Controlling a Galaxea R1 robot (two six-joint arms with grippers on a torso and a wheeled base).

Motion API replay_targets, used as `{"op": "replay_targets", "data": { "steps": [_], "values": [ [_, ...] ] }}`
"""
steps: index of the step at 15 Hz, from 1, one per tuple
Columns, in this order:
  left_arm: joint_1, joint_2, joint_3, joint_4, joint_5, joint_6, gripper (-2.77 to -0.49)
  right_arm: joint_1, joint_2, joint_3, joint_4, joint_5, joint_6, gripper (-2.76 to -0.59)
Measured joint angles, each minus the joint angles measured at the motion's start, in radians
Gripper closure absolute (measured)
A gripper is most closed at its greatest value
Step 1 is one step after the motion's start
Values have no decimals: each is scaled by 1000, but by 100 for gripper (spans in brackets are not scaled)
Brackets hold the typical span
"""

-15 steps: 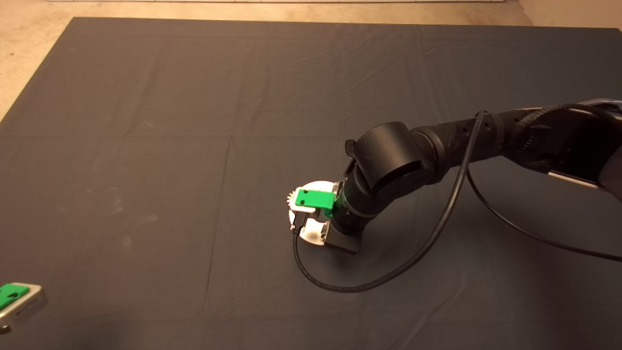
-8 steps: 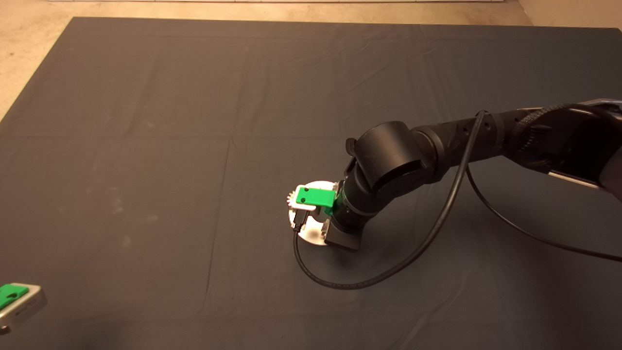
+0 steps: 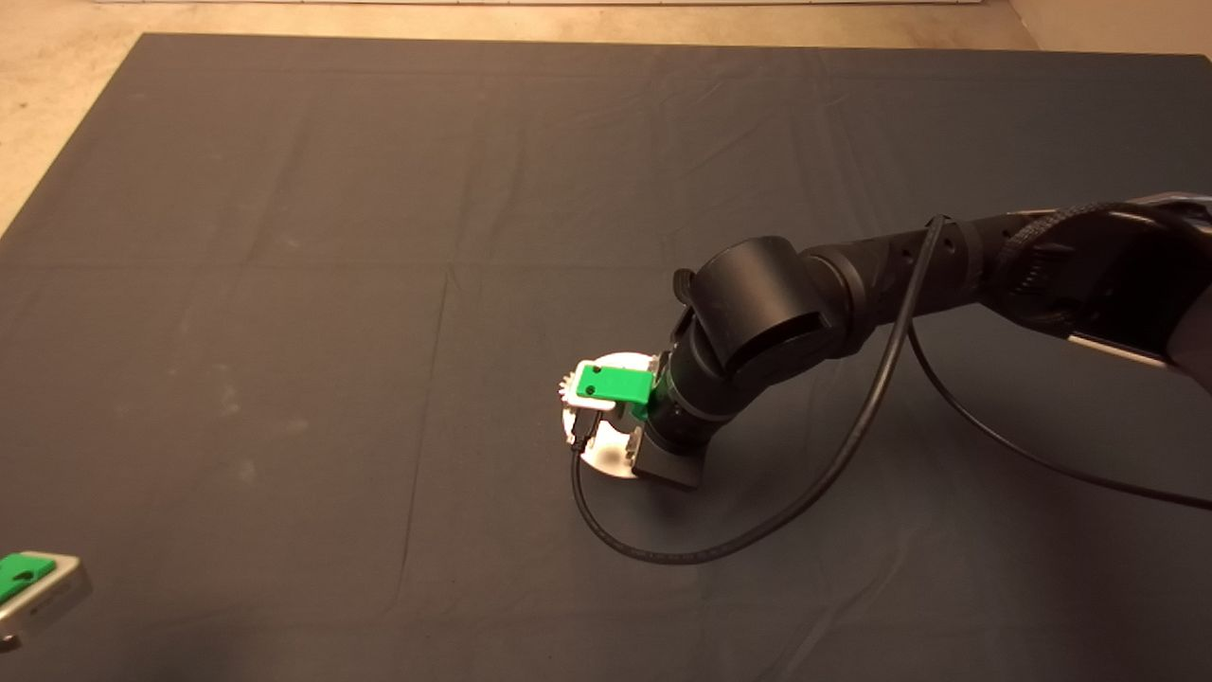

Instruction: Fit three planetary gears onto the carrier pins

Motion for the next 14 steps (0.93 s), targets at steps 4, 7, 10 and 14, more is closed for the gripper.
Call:
{"op": "replay_targets", "data": {
  "steps": [4, 7, 10, 14],
  "values": [
    [0, -3, 0, 0, 0, 4, -202, 0, 0, 14, -8, -2, 0, -104],
    [0, -3, 0, 0, 0, 8, -202, 0, 0, 24, -8, -2, 0, -104],
    [0, -3, 0, 0, 0, 8, -202, 0, 0, 29, -8, -3, 0, -104],
    [0, -2, 0, 0, 0, 8, -202, 0, -1, 32, -8, -3, 0, -104]
  ]
}}
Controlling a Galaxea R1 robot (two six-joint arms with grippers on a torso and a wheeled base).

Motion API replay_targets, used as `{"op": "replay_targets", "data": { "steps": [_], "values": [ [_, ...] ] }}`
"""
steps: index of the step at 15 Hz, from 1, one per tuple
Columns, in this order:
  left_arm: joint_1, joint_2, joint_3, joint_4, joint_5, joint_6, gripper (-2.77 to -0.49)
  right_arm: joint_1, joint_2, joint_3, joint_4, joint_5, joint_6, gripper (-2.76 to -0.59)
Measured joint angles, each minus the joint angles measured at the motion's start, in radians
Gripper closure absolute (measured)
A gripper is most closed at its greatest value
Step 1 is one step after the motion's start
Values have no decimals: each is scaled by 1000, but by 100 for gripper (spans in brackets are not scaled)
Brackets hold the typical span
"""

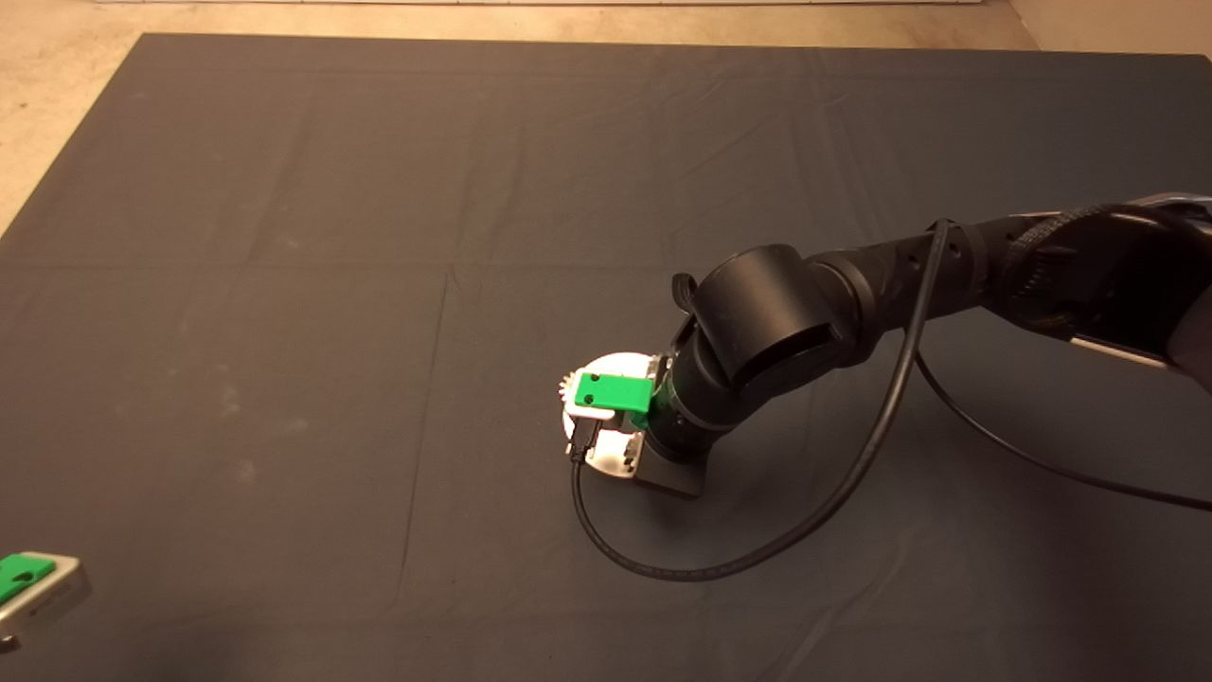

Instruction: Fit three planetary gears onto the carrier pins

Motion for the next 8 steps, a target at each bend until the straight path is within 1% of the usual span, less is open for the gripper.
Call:
{"op": "replay_targets", "data": {
  "steps": [8],
  "values": [
    [0, 0, 0, 0, 0, 0, -202, 0, -14, 0, 0, -1, -7, -104]
  ]
}}
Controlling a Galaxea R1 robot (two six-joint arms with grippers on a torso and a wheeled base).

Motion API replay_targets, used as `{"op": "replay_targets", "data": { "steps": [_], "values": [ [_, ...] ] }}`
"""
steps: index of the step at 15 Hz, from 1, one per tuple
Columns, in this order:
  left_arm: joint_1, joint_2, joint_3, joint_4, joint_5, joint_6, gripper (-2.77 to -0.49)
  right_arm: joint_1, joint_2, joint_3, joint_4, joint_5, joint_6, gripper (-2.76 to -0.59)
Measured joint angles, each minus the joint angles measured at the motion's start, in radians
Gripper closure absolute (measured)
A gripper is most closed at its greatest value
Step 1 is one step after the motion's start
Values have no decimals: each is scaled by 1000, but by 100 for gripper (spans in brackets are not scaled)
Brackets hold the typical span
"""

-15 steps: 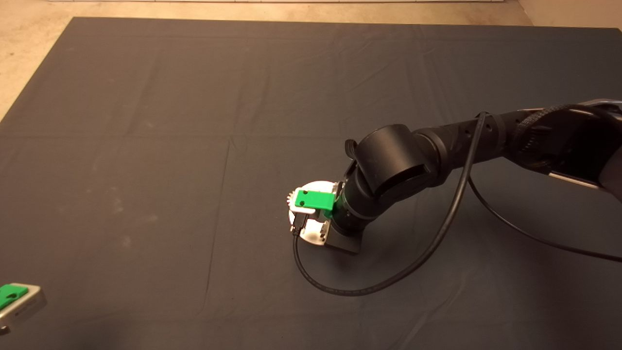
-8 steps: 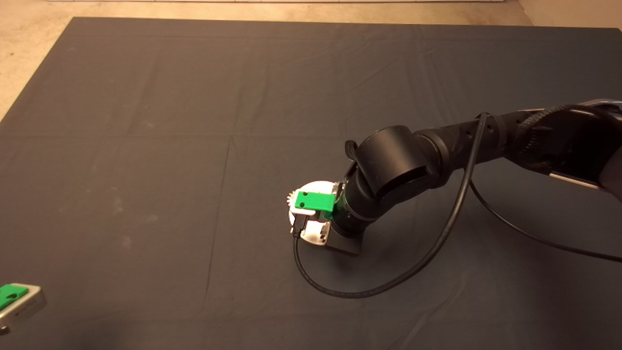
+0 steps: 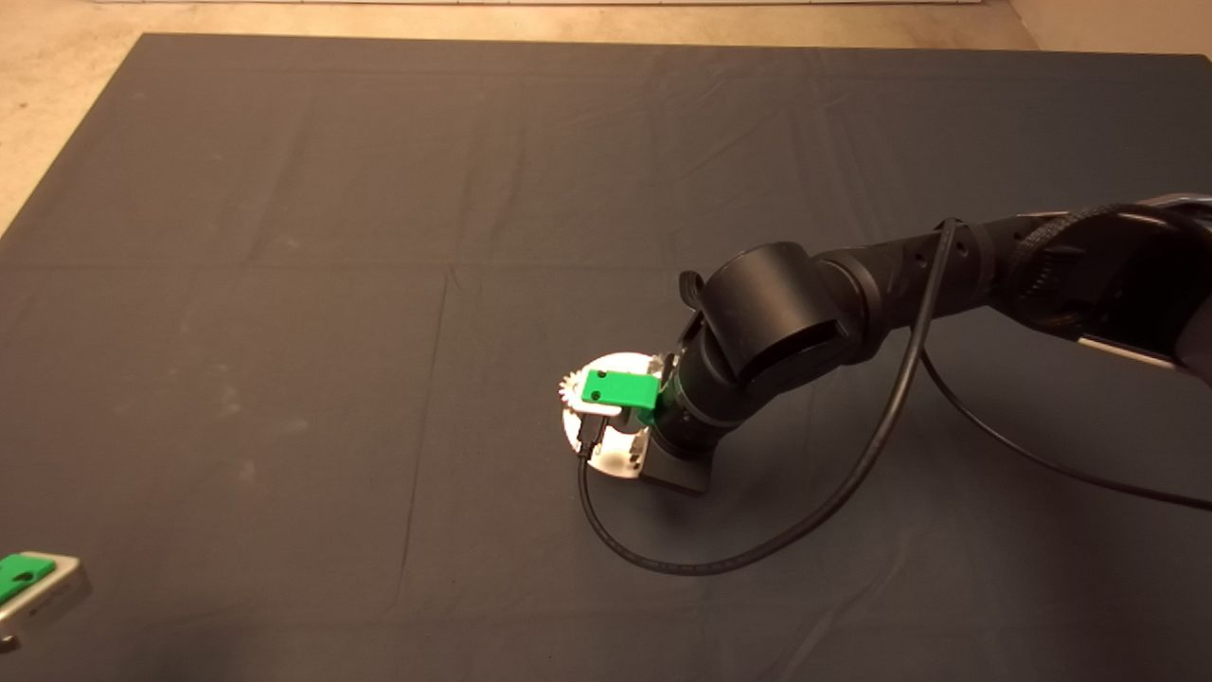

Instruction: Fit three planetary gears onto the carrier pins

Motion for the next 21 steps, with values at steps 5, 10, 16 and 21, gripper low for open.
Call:
{"op": "replay_targets", "data": {
  "steps": [5, 10, 16, 21],
  "values": [
    [0, 0, 0, 0, 0, 0, -202, 0, 0, 0, 0, 0, -3, -104],
    [0, -8, 0, 0, 0, 4, -202, 0, 1, 0, 0, 0, -4, -104],
    [0, -9, 0, 0, 0, 7, -202, 0, 1, 0, 0, 0, -4, -104],
    [0, -11, 0, 0, 0, 7, -202, 0, 1, 0, 0, 0, -4, -104]
  ]
}}
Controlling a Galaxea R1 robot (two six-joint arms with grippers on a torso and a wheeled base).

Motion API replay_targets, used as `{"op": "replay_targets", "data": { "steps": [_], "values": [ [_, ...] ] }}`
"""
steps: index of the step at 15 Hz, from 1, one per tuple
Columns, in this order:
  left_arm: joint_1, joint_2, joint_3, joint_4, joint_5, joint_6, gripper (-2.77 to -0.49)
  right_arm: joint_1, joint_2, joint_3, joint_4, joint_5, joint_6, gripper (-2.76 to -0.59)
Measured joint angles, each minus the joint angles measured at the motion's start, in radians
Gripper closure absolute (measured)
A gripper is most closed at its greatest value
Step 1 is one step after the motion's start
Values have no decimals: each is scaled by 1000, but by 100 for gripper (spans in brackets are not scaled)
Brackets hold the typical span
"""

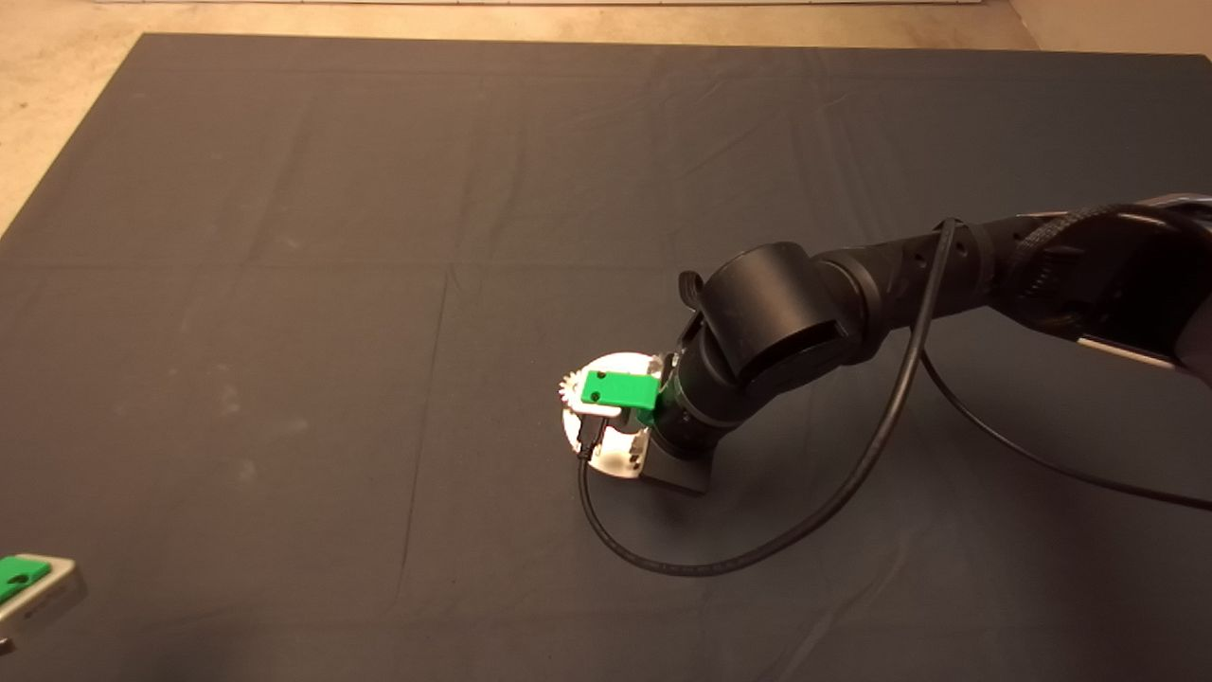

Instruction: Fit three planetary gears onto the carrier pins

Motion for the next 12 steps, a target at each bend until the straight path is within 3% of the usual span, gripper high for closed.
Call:
{"op": "replay_targets", "data": {
  "steps": [12],
  "values": [
    [0, -6, 0, -1, 0, 7, -202, -8, 0, 3, -6, -3, 0, -104]
  ]
}}
